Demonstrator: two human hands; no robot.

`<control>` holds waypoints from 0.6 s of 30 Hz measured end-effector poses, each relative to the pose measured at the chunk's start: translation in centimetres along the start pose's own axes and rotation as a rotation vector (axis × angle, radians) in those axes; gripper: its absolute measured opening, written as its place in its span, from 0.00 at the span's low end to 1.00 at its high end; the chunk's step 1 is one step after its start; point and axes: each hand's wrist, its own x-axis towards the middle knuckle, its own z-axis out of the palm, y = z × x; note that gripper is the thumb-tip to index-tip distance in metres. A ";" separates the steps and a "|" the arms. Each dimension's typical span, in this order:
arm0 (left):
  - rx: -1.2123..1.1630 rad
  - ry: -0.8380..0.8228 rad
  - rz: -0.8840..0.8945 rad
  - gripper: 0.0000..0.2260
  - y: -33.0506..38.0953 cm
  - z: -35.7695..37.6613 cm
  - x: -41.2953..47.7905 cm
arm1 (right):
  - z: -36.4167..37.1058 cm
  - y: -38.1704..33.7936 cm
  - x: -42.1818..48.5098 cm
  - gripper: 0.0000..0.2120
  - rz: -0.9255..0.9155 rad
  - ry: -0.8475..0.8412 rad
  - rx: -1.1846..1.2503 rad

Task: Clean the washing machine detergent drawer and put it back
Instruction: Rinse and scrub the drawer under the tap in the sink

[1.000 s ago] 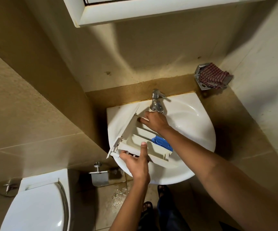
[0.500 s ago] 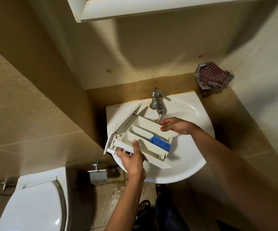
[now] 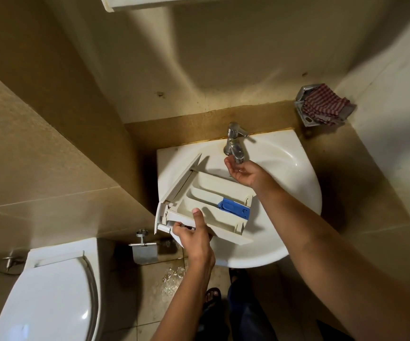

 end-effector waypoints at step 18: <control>-0.084 -0.057 -0.024 0.21 0.2 -0.7 -0.8 | -2.9 7.6 -9.9 0.24 -0.776 -0.763 -2.192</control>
